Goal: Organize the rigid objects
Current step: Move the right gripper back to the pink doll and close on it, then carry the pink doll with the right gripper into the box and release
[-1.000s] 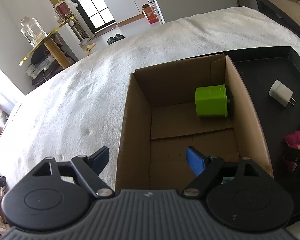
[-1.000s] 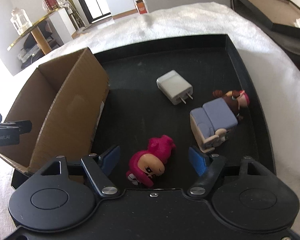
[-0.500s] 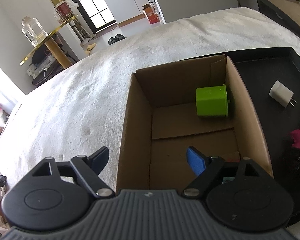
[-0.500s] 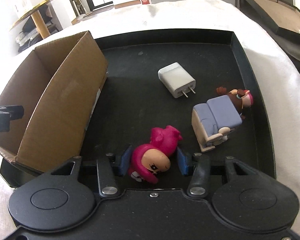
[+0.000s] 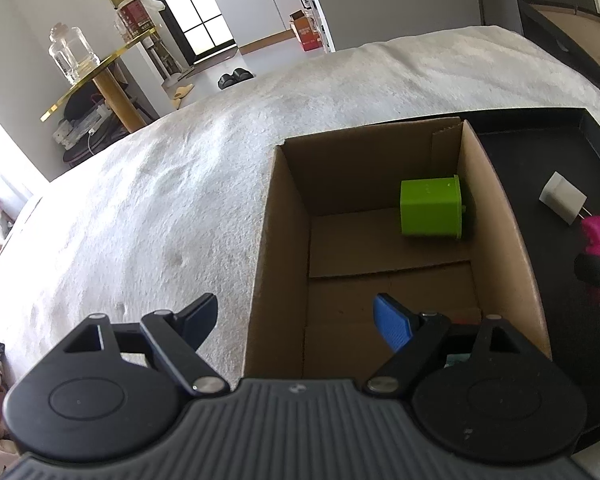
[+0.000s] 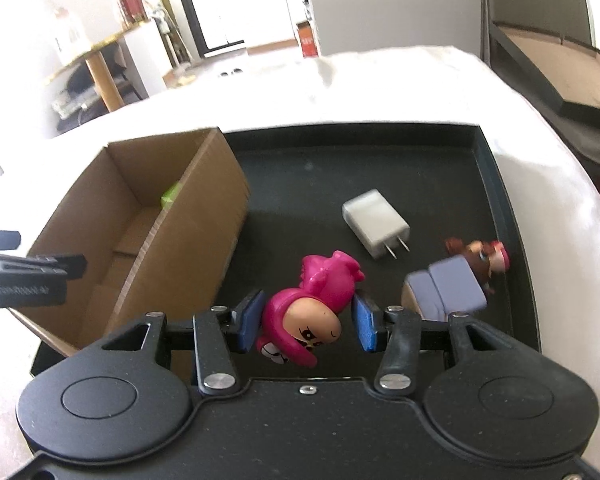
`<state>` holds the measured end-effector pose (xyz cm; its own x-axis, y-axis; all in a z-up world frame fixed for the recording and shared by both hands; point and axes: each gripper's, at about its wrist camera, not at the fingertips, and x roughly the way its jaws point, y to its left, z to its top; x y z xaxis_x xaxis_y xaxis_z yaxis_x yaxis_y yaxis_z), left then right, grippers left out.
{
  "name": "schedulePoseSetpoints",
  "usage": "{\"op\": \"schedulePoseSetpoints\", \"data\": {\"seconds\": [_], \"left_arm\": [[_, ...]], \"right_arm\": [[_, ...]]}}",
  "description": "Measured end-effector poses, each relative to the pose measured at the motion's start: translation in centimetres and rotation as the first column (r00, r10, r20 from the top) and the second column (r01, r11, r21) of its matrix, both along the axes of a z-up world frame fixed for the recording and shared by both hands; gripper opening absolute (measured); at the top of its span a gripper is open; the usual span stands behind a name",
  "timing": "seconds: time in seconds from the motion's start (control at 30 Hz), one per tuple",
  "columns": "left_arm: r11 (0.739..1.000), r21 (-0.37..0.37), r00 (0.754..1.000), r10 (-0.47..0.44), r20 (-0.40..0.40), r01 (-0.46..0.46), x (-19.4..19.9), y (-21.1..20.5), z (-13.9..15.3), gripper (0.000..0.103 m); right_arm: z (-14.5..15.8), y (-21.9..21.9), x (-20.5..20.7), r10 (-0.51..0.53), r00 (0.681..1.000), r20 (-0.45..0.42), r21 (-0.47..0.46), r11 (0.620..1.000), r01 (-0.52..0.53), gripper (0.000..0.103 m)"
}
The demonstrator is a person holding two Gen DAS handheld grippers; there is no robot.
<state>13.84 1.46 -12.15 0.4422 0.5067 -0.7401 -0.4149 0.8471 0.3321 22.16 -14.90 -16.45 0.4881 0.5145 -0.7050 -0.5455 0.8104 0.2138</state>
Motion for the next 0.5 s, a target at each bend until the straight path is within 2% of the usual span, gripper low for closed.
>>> {"op": "schedulePoseSetpoints", "data": {"seconds": [0.3, 0.5], "left_arm": [[1.0, -0.028, 1.0, 0.009, 0.022, -0.008, -0.8, 0.9, 0.0, 0.084], [0.999, -0.049, 0.999, 0.017, 0.036, -0.015, -1.2, 1.5, 0.0, 0.084]], "right_arm": [[1.9, 1.0, -0.4, 0.013, 0.995, 0.103, 0.071, 0.997, -0.021, 0.047], [2.8, 1.7, -0.5, 0.007, 0.99, 0.138, 0.108, 0.994, -0.023, 0.047]]}}
